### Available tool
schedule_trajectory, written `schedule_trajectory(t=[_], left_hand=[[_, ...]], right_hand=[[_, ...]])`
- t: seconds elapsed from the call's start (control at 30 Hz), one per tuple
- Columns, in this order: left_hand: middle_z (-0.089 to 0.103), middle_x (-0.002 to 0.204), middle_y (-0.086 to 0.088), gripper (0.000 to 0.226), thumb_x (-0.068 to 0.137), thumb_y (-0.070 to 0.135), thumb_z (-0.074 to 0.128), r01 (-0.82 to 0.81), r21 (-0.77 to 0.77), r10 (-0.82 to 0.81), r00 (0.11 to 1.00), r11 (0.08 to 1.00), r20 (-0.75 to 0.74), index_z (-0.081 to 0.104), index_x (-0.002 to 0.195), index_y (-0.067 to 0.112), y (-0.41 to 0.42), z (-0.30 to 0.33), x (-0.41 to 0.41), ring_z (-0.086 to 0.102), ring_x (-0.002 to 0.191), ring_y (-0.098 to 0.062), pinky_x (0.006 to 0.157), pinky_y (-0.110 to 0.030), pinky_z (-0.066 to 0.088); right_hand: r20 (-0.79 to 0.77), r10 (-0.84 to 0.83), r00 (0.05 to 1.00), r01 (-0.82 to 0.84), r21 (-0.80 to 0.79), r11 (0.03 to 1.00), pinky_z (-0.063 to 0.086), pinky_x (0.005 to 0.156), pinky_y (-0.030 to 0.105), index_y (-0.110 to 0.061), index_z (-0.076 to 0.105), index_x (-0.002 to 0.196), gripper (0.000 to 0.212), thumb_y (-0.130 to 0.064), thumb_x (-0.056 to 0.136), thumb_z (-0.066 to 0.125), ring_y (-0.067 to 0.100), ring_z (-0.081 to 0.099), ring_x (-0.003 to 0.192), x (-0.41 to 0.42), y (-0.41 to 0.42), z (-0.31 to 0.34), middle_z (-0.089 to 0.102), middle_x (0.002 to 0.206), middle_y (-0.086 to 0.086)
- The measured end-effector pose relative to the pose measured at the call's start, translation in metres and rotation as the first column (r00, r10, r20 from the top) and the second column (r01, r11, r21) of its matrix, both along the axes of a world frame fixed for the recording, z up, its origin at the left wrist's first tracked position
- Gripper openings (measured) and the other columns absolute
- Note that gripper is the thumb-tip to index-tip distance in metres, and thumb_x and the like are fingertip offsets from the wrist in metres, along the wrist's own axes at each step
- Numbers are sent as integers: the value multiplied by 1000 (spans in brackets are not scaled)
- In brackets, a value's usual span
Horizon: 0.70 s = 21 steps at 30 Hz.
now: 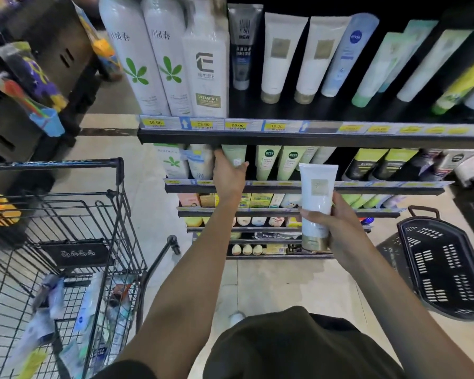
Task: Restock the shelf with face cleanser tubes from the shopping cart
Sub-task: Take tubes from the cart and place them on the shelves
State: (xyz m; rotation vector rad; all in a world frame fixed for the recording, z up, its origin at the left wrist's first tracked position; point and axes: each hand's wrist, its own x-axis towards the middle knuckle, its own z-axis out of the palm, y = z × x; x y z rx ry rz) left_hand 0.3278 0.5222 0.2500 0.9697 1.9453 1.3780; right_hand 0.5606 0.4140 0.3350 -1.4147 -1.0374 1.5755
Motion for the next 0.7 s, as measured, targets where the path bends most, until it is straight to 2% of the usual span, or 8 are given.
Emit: schedule_trajectory(t=[0.1, 0.2, 0.27, 0.4, 0.57, 0.7], left_hand=[[70, 109, -12, 58, 83, 21, 84, 30, -45, -33, 998, 999, -62, 44, 123, 9, 7, -5, -4, 69, 98, -32, 85, -45, 59], [70, 118, -12, 62, 83, 21, 85, 69, -72, -75, 994, 995, -83, 42, 126, 10, 11, -7, -5, 68, 108, -32, 92, -45, 58], [69, 122, -13, 62, 83, 21, 85, 86, -101, -98, 988, 991, -118, 41, 125, 10, 11, -13, -4, 68, 110, -33, 90, -45, 57], [69, 118, -12, 56, 84, 21, 83, 93, -122, -112, 982, 988, -155, 37, 115, 18, 7, -27, -2, 70, 104, -32, 81, -47, 62], [70, 111, -11, 59, 85, 22, 82, 75, -131, -101, 974, 988, -203, 28, 106, 28, 5, -33, -4, 72, 95, -32, 73, -49, 63], [70, 109, -12, 59, 84, 27, 83, 75, -159, -114, 961, 984, -250, 27, 104, 27, 4, -34, -5, 71, 94, -33, 71, -49, 62]], right_hand=[[15, -5, 1000, 5, 2, 1000, 58, 76, 39, -25, 60, 131, 57, -4, 82, 81, 23, 73, 98, 4, -5, -3, 77, 111, 0], [32, -23, 999, 24, -12, 1000, 57, 77, 44, -25, 60, 130, 55, -5, 82, 81, 32, 71, 106, 8, -9, -7, 76, 114, 3], [34, -28, 999, 29, -14, 999, 59, 82, 48, -23, 60, 130, 55, -5, 82, 81, 34, 70, 109, 8, -10, -8, 75, 116, 4], [26, -37, 999, 37, -1, 999, 58, 87, 47, -23, 61, 129, 54, -1, 82, 79, 30, 70, 109, 5, -12, -9, 76, 115, 2], [35, -40, 999, 40, 6, 999, 58, 93, 50, -27, 61, 129, 57, -3, 82, 81, 27, 70, 110, 3, -16, -13, 76, 115, 0], [27, -37, 999, 37, 14, 999, 57, 95, 51, -28, 60, 131, 58, -4, 82, 81, 27, 69, 111, 4, -16, -12, 76, 117, -1]])
